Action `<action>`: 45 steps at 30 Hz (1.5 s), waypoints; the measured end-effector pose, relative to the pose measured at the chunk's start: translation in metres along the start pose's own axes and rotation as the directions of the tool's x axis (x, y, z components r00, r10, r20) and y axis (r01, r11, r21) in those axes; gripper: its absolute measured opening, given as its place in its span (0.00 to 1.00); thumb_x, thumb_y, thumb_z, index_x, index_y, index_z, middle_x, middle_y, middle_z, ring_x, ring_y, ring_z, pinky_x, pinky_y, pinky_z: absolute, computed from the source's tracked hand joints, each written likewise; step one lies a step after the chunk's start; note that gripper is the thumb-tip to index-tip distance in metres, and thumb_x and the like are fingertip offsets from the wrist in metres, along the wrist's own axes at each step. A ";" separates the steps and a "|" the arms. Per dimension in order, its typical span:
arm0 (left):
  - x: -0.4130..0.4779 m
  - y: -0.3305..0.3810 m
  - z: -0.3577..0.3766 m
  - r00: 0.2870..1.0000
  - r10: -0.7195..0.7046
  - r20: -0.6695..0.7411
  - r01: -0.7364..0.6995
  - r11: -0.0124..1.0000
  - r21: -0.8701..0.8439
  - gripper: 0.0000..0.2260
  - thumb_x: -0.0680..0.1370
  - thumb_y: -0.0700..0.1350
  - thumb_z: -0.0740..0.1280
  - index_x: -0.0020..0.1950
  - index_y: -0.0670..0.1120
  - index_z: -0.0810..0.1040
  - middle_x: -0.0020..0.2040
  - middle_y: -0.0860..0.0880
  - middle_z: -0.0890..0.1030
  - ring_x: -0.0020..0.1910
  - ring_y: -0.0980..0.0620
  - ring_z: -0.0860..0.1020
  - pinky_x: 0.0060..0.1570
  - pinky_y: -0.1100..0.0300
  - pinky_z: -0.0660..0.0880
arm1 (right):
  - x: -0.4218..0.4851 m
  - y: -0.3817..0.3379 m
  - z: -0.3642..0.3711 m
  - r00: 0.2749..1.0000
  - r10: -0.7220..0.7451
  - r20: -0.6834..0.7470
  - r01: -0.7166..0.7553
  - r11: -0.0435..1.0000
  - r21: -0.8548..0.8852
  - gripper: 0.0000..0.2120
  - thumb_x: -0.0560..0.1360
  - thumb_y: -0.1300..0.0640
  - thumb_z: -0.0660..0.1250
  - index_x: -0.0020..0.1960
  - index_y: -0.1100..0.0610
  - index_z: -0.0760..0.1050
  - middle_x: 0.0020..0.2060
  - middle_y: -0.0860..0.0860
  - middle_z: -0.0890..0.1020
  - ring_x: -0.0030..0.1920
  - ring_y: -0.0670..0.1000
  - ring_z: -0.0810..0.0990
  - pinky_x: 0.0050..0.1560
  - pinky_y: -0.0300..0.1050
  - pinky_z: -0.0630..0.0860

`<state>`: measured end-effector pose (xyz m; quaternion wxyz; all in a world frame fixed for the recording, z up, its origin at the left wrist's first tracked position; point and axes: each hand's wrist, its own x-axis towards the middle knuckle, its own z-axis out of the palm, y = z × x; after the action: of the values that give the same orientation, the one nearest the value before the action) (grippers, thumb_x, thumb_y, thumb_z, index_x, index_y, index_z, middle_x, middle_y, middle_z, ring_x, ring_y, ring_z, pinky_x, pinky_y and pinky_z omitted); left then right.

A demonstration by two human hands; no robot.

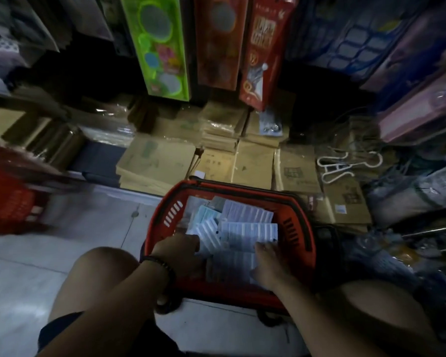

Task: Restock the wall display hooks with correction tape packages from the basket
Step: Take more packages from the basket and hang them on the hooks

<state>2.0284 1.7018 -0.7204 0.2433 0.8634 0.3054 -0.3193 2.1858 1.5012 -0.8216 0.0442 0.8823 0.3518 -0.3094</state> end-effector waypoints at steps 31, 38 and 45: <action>0.028 0.013 0.002 0.998 0.069 0.011 -0.068 0.993 -0.094 0.19 0.84 0.54 0.66 0.73 0.51 0.73 0.70 0.45 0.77 0.67 0.45 0.79 0.63 0.50 0.80 | 0.055 0.018 -0.024 0.967 -0.087 -0.241 0.146 0.960 0.239 0.11 0.76 0.55 0.76 0.53 0.48 0.75 0.55 0.46 0.77 0.57 0.53 0.80 0.55 0.49 0.75; 0.025 0.012 0.006 0.976 0.092 -0.198 -0.117 0.986 -0.117 0.39 0.75 0.54 0.77 0.80 0.52 0.59 0.80 0.44 0.63 0.76 0.41 0.68 0.72 0.46 0.73 | 0.023 -0.003 -0.062 0.969 -0.164 -0.186 0.216 0.926 0.309 0.18 0.76 0.60 0.76 0.55 0.43 0.72 0.58 0.45 0.83 0.58 0.51 0.83 0.56 0.52 0.80; 0.007 0.027 -0.009 0.936 0.284 -0.210 -0.314 0.941 -0.126 0.40 0.72 0.57 0.78 0.80 0.56 0.64 0.79 0.52 0.69 0.78 0.48 0.68 0.76 0.45 0.68 | -0.025 -0.030 -0.132 0.922 -0.348 -0.172 0.379 0.900 0.214 0.14 0.76 0.57 0.77 0.57 0.42 0.83 0.65 0.47 0.82 0.67 0.51 0.78 0.60 0.51 0.77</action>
<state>2.0546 1.6910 -0.7127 0.3265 0.9043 0.2162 -0.1700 2.2207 1.5477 -0.6965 -0.1454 0.8178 0.4722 -0.2951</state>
